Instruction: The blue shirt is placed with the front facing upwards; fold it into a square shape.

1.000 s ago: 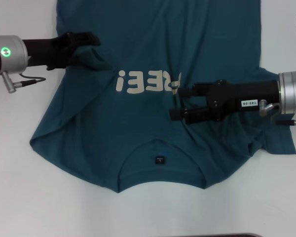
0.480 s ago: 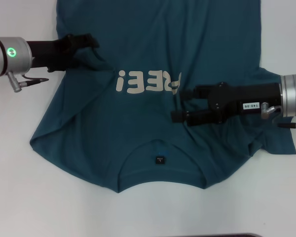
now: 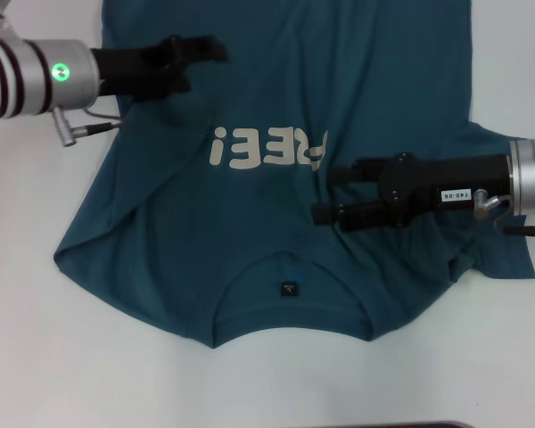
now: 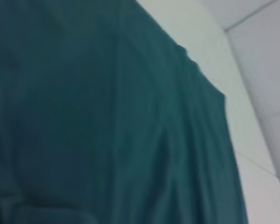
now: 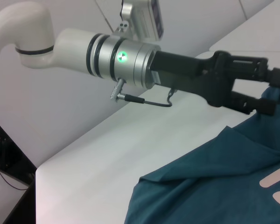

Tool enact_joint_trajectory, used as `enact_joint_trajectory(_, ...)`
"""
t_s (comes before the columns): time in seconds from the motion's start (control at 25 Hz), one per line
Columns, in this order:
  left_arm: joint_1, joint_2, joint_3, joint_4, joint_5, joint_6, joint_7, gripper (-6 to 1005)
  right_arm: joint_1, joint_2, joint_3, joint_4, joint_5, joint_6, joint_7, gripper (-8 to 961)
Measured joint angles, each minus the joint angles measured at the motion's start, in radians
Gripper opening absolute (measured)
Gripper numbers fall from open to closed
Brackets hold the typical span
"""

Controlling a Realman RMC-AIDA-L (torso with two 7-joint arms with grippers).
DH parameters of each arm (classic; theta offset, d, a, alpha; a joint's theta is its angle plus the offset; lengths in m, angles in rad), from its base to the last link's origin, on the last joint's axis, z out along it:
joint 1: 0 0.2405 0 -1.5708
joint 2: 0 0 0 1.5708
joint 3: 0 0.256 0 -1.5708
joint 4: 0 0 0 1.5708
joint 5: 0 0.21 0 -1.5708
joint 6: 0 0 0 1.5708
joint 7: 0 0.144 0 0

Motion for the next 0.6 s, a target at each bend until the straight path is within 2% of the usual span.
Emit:
enact_joint_trajectory(0.12,-0.007,0.001,0.003,0.003,-0.003,0.027,0.011,859,0.000,0.001,0.000,0.000,0.000,0.000,0.000,913)
enact_joint_trajectory(0.24,0.031,0.009,0.000,-0.047,-0.002,0.073,0.005,859,0.000,0.001,0.000,0.000,0.001,0.000,0.001,913)
enact_joint_trajectory(0.4,0.114,0.037,-0.005,-0.130,-0.004,0.149,0.001,859,0.000,0.001,0.000,0.000,0.000,0.001,0.003,913)
enact_joint_trajectory(0.6,0.176,0.069,-0.005,-0.156,-0.008,0.185,0.014,859,-0.004,0.001,0.000,0.000,0.000,0.006,0.002,913)
